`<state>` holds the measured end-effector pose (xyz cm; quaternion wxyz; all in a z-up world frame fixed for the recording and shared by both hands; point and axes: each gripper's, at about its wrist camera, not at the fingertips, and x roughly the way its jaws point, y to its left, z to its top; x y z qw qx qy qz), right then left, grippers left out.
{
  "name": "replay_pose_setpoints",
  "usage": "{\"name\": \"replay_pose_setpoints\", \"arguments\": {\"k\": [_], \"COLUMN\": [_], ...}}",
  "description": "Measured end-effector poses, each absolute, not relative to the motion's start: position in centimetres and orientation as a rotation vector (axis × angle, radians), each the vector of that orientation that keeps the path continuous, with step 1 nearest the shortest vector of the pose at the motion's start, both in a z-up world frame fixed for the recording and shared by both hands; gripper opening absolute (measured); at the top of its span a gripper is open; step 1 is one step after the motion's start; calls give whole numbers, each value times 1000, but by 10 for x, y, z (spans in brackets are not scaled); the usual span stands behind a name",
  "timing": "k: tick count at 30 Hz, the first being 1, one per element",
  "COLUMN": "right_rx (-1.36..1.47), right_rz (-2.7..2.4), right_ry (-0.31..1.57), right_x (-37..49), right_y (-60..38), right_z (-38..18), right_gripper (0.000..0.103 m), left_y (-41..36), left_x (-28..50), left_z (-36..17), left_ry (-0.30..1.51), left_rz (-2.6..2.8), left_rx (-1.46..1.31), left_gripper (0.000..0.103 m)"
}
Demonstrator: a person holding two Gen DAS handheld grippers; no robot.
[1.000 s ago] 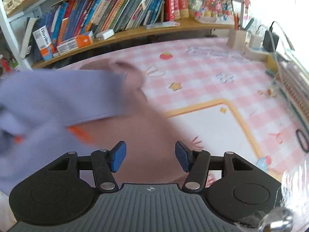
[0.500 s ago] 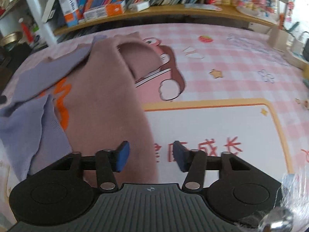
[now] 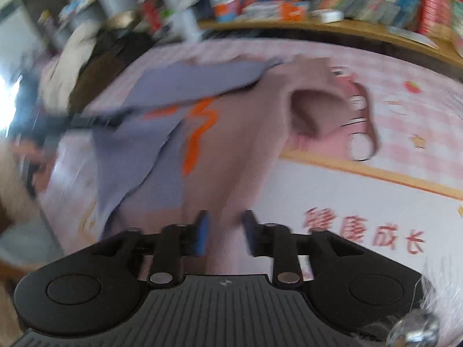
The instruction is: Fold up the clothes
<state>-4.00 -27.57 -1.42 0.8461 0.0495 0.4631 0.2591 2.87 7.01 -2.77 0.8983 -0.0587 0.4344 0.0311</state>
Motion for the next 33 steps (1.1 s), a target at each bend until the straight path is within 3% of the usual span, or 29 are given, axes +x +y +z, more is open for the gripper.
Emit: {"name": "replay_pose_setpoints", "arguments": {"k": [4, 25, 33], "right_rx": [248, 128, 103], "right_rz": [404, 271, 413], "right_ry": [918, 937, 920], "right_x": [-15, 132, 155], "right_y": [-315, -325, -332], "right_z": [-8, -47, -9], "right_gripper": [35, 36, 42], "left_y": [69, 69, 69], "left_x": [26, 22, 23], "left_z": [-31, -34, -33], "left_ry": [907, 944, 952], "left_rz": [68, 69, 56], "left_rx": [-113, -125, -129], "left_gripper": [60, 61, 61]}}
